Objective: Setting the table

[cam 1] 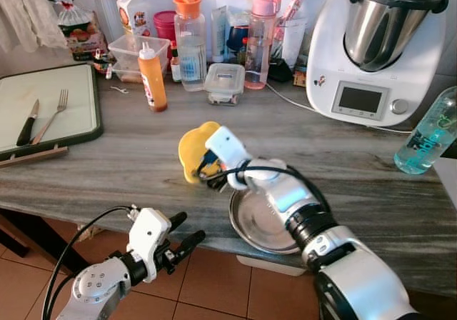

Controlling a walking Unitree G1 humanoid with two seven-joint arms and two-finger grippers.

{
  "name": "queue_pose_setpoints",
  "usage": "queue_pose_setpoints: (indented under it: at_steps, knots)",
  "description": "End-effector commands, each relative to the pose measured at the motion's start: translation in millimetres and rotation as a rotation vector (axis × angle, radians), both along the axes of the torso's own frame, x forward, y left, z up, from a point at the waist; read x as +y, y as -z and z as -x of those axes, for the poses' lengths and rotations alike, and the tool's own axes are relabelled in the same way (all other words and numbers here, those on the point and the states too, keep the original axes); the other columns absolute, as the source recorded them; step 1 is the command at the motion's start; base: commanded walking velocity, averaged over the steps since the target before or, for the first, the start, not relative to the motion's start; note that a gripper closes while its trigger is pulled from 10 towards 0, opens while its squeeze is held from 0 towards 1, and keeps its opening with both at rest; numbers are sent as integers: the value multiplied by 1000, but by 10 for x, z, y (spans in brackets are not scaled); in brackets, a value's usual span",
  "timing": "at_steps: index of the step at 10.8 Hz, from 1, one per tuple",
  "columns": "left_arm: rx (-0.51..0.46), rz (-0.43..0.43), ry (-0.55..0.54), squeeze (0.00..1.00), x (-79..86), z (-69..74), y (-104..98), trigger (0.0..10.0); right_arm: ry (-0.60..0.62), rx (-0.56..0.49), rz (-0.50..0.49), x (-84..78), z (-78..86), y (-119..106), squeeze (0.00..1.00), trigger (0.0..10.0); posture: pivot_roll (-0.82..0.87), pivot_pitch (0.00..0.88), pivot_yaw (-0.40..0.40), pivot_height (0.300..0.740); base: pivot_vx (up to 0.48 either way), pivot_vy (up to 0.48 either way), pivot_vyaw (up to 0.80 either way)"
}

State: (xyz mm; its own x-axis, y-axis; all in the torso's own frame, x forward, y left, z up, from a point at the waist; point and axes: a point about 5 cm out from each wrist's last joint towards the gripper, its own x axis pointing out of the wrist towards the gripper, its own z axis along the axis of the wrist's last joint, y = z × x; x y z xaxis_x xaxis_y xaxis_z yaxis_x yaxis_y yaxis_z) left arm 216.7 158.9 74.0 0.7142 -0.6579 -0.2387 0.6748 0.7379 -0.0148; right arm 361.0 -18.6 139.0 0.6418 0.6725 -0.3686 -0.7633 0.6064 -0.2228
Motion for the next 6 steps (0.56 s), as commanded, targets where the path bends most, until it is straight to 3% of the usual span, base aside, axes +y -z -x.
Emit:
queue_pose_setpoints:
  at_steps: [1, 4, 6]
  knots:
    - [-13, -4, 13, 0, -7, -3, -40, 10000, -3, -3, -13, -3, -2, -40, 804, 10000, 79, 31, -17, 740, 0, 0, 0]
    - [-13, -4, 11, 0, -10, -17, -40, 10000, 2, -22, -34, -46, 16, -158, 788, 10000, 79, 28, -17, 740, 0, 0, 0]
    - [-15, -6, 11, 0, -14, -31, -40, 10000, 10, -18, -34, -94, 42, -168, 722, 10000, 76, 23, -15, 740, 0, 0, 0]
